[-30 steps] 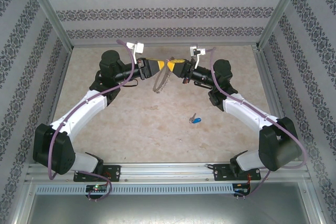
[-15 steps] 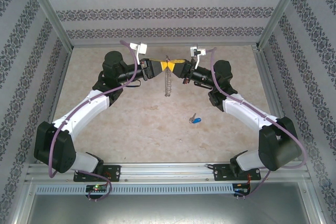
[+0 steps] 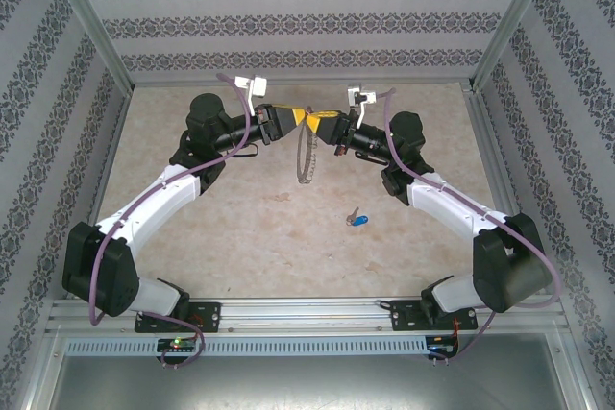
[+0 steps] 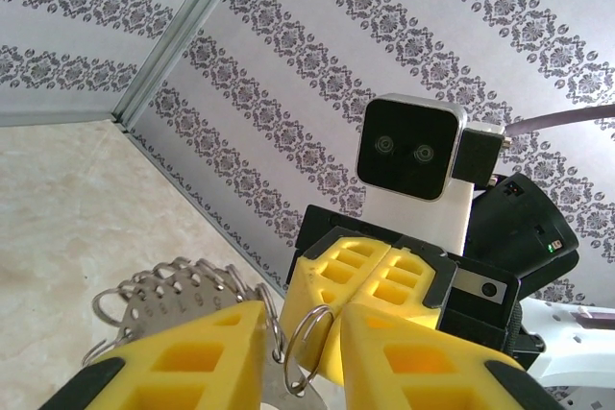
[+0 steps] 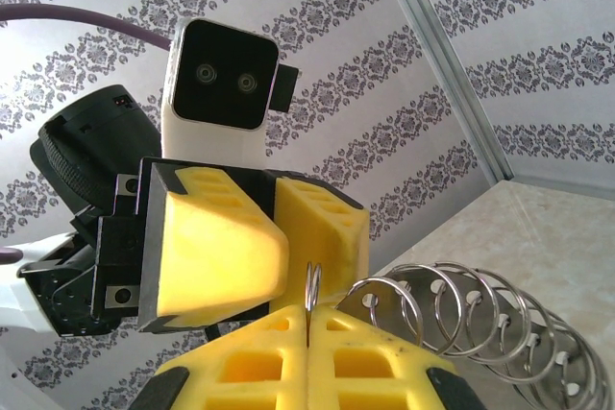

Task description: Put the keys on the keyring

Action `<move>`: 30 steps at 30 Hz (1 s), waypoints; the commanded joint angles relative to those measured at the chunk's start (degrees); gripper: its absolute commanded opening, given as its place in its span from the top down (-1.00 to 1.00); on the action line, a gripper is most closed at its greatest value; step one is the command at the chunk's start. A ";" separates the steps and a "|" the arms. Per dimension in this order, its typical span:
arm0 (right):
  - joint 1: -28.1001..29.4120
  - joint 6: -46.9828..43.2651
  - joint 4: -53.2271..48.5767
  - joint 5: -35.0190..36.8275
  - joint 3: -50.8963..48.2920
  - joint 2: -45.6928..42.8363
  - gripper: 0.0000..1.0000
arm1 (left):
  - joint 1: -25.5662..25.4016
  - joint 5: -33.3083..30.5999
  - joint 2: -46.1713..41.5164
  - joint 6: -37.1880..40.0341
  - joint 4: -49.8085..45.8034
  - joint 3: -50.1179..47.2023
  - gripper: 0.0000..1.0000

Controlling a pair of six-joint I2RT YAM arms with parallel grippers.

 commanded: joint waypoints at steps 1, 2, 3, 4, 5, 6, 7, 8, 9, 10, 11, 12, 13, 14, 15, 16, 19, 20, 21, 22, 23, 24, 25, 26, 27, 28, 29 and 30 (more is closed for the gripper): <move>-0.70 0.79 4.61 -1.09 -0.08 0.37 1.00 | -0.61 0.36 0.87 -0.87 3.45 -1.15 0.43; -0.75 0.80 4.57 -1.03 0.00 0.33 1.00 | -0.68 0.33 0.92 -0.92 3.45 -1.41 0.43; -0.71 0.80 4.57 -1.08 0.02 0.37 1.00 | -0.69 0.33 0.92 -0.81 3.45 -1.59 0.41; -0.76 0.79 4.57 -1.08 0.02 0.35 1.00 | -0.69 0.37 0.94 -0.78 3.45 -1.70 0.40; -0.75 0.77 4.57 -1.02 0.02 0.37 1.00 | -0.75 0.37 0.87 -0.83 3.45 -1.83 0.39; -0.80 0.80 4.57 -0.99 0.04 0.34 1.00 | -0.68 0.33 0.84 -0.82 3.45 -1.96 0.38; -0.75 0.79 4.56 -1.03 0.06 0.33 1.00 | -0.75 0.33 0.84 -0.79 3.45 -1.99 0.38; -0.83 0.78 4.57 -1.00 0.02 0.37 1.00 | -0.72 0.43 0.77 -0.73 3.45 -2.11 0.39; -0.77 0.80 4.52 -0.99 0.02 0.37 1.00 | -0.68 0.38 0.66 -0.76 3.45 -2.14 0.39; -0.85 0.88 4.57 -0.99 0.02 0.44 1.00 | -0.69 0.25 0.58 -0.73 3.45 -2.28 0.39; -0.85 0.89 4.57 -0.99 0.02 0.45 1.00 | -0.76 0.24 0.57 -0.74 3.49 -2.26 0.40; -0.85 0.97 4.65 -0.99 -0.05 0.41 1.00 | -0.78 0.14 0.50 -0.73 3.60 -2.33 0.41; -0.84 0.97 4.74 -0.99 -0.17 0.54 1.00 | -0.79 0.13 0.51 -0.80 3.73 -2.30 0.42; -0.85 1.05 4.74 -0.99 -0.15 0.52 1.00 | -0.77 0.13 0.49 -0.95 4.02 -2.26 0.43; -0.85 1.06 4.76 -0.98 -0.25 0.53 1.00 | -0.79 0.17 0.48 -1.09 4.19 -2.27 0.46; -0.85 1.14 4.83 -0.99 -0.30 0.50 1.00 | -0.80 0.21 0.49 -1.20 4.40 -2.24 0.47; -0.84 1.15 4.81 -1.08 -0.37 0.46 1.00 | -0.89 -0.10 0.59 -1.38 4.72 -1.91 0.61; -0.85 1.17 4.83 -1.08 -0.42 0.40 1.00 | -0.98 -0.21 0.58 -1.37 4.80 -1.90 0.63; -0.85 1.19 4.83 -1.17 -0.44 0.54 1.00 | -0.95 -0.23 0.79 -1.51 5.05 -1.81 0.65; -0.84 1.24 4.92 -1.10 -0.42 0.54 1.00 | -0.96 -0.26 0.85 -1.69 5.32 -1.69 0.68; -0.80 1.25 4.84 -1.15 -0.49 0.56 1.00 | -1.03 -0.23 1.03 -1.75 5.52 -1.59 0.74; -0.80 1.24 4.89 -1.08 -0.58 0.56 1.00 | -1.19 -0.27 1.13 -1.79 5.56 -1.44 0.79; -0.84 1.31 4.92 -1.00 -0.68 0.68 1.00 | -1.12 -0.23 1.33 -1.90 5.64 -1.26 0.85; -0.85 1.31 4.92 -0.92 -0.68 0.72 1.00 | -1.21 -0.19 1.36 -1.79 5.66 -1.13 0.91; -0.85 1.41 4.92 -0.96 -0.77 0.79 1.00 | -1.30 -0.17 1.50 -1.83 5.60 -1.06 0.97; -0.80 1.52 5.00 -0.82 -0.83 0.83 1.00 | -1.34 -0.21 1.61 -1.72 5.50 -0.85 1.00; -0.85 1.74 4.92 -0.47 -0.86 0.96 1.00 | -1.37 -0.31 1.54 -1.68 5.11 -0.68 1.00; -0.87 2.04 4.92 -0.05 -1.01 0.99 0.79 | -1.31 -0.61 1.55 -1.33 4.51 -0.45 1.00</move>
